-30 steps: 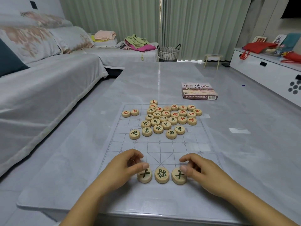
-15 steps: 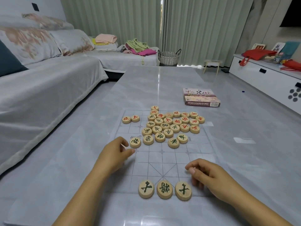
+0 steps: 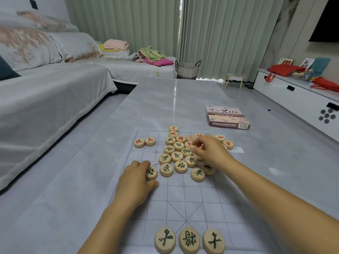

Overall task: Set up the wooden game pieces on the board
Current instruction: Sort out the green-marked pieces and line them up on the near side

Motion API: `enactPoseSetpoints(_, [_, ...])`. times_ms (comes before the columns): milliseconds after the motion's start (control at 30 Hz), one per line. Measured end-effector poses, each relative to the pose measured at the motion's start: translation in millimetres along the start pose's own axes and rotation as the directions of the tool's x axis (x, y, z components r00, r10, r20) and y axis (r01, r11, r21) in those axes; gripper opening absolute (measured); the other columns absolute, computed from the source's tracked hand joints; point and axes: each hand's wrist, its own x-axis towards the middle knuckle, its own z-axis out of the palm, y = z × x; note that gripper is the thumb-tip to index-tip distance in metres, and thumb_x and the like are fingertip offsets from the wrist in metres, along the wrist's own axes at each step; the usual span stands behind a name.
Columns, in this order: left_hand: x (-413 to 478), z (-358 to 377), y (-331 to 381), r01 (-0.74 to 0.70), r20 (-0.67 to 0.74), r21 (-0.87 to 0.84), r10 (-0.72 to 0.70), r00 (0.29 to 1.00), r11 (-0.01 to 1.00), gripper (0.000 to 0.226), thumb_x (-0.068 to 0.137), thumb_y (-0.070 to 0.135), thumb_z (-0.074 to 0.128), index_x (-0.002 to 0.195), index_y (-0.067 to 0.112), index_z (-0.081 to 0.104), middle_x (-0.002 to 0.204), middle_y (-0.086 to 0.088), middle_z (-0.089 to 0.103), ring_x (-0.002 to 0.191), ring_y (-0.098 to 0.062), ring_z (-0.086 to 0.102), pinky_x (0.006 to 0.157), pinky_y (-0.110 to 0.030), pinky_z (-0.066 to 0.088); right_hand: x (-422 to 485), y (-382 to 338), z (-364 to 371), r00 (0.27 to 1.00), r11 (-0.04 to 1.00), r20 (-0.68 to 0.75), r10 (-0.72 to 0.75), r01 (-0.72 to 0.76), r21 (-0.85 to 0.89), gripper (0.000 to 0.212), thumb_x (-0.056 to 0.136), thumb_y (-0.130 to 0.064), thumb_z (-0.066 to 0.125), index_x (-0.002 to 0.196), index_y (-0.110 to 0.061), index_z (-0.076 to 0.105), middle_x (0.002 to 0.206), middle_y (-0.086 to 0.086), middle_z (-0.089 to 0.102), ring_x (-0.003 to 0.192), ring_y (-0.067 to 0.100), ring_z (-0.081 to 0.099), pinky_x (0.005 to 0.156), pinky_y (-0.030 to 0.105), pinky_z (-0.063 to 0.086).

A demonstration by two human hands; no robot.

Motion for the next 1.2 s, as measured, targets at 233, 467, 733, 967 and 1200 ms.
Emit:
enactPoseSetpoints(233, [4, -2, -6, -0.039, -0.009, -0.024, 0.039, 0.999, 0.999, 0.051, 0.084, 0.030, 0.063, 0.130, 0.021, 0.044, 0.126, 0.000, 0.046, 0.117, -0.018, 0.044, 0.098, -0.030, 0.041, 32, -24, 18, 0.989, 0.959, 0.113, 0.092, -0.057, -0.279, 0.025, 0.083, -0.030, 0.061, 0.101, -0.012, 0.061, 0.114, 0.008, 0.052, 0.099, 0.025, 0.053, 0.078, 0.036, 0.047])
enactPoseSetpoints(467, [5, -3, -3, -0.036, -0.026, 0.004, 0.036, 0.999, 0.999, 0.039, 0.086, 0.026, 0.060, 0.123, 0.021, 0.048, 0.125, -0.001, 0.048, 0.114, -0.020, 0.046, 0.095, -0.032, 0.044, 33, -32, 16, 0.961, 0.918, 0.229, 0.157, -0.057, -0.393, 0.010, 0.080, -0.021, 0.058, 0.086, -0.012, 0.059, 0.107, 0.009, 0.048, 0.087, 0.025, 0.052, 0.063, 0.031, 0.046])
enactPoseSetpoints(733, [5, -4, -4, -0.007, 0.004, -0.029, 0.008, 1.000, 1.000, 0.050, 0.084, 0.026, 0.063, 0.131, 0.020, 0.044, 0.129, -0.002, 0.046, 0.117, -0.020, 0.048, 0.098, -0.034, 0.044, 26, -15, 8, 0.979, 0.952, 0.200, 0.051, 0.013, -0.307, 0.030, 0.083, -0.036, 0.061, 0.103, -0.014, 0.058, 0.107, 0.004, 0.052, 0.098, 0.024, 0.053, 0.079, 0.036, 0.045])
enactPoseSetpoints(967, [4, -6, -6, 0.018, 0.023, -0.081, -0.016, 1.000, 0.997, 0.052, 0.082, 0.024, 0.066, 0.130, 0.019, 0.045, 0.128, -0.001, 0.046, 0.115, -0.018, 0.049, 0.097, -0.030, 0.043, 35, -18, 18, 0.965, 0.936, 0.206, 0.162, -0.084, -0.342, 0.034, 0.081, -0.038, 0.063, 0.062, -0.015, 0.045, 0.066, 0.001, 0.048, 0.071, 0.022, 0.049, 0.051, 0.029, 0.032])
enactPoseSetpoints(1200, [5, -7, -9, 0.001, 0.032, -0.106, 0.002, 0.999, 0.994, 0.050, 0.084, 0.022, 0.064, 0.131, 0.020, 0.047, 0.131, 0.000, 0.043, 0.115, -0.018, 0.050, 0.095, -0.026, 0.042, 13, -12, -8, 0.993, 0.993, 0.020, 0.116, -0.115, -0.016, 0.027, 0.081, -0.036, 0.064, 0.096, -0.015, 0.056, 0.091, -0.001, 0.057, 0.083, 0.018, 0.056, 0.061, 0.028, 0.041])
